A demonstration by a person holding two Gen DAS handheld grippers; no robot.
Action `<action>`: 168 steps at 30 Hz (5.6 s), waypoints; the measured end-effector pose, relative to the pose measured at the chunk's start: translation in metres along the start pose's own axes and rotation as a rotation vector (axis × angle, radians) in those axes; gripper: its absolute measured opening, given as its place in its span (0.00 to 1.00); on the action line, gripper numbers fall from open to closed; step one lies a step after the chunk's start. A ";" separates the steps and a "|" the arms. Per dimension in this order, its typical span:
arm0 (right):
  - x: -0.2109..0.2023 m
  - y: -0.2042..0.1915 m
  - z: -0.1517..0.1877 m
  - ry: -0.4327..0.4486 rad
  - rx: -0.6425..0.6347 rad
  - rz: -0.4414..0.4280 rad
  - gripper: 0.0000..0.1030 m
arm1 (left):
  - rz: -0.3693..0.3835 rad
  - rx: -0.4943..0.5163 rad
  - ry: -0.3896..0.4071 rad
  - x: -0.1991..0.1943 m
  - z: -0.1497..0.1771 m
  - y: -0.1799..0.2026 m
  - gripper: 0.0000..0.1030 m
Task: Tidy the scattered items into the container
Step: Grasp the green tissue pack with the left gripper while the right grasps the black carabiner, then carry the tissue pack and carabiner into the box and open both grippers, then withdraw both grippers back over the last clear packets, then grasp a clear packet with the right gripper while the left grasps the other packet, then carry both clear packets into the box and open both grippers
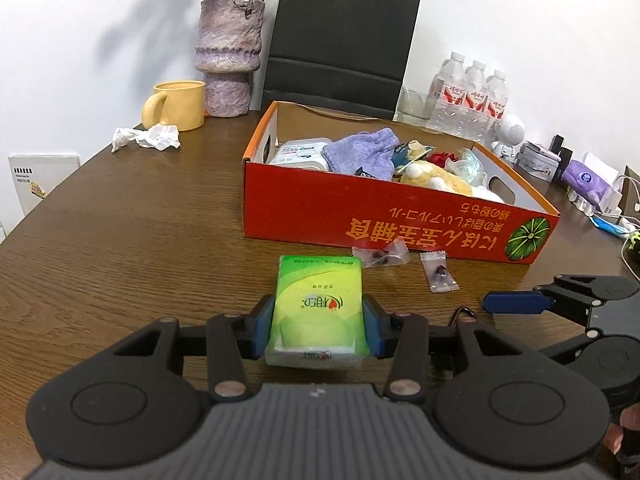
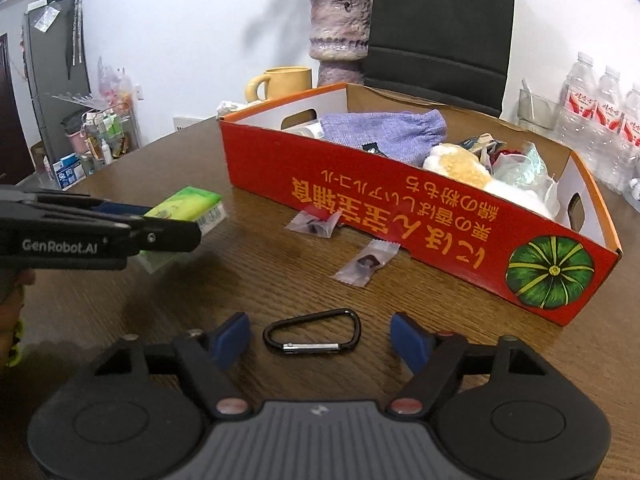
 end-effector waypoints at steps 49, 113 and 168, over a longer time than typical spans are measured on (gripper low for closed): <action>-0.018 0.084 -0.153 0.181 0.088 0.237 0.51 | 0.024 0.087 0.072 0.048 -0.163 0.028 0.45; 0.034 0.011 -0.038 0.022 0.128 0.152 0.17 | -0.081 0.032 0.082 0.026 -0.021 -0.046 1.00; -0.049 0.053 -0.017 0.199 0.222 0.071 0.15 | 0.127 0.136 0.130 -0.008 -0.041 0.030 0.11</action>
Point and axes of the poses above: each gripper's, at about its wrist camera, not at the fingertips, and x roughly the way its jaws point, y to its right, z to its underside, the point moved 1 cm from there along x, roughly the way its jaws point, and after that the axes turned 3 degrees about x, right-handed, at the moved point
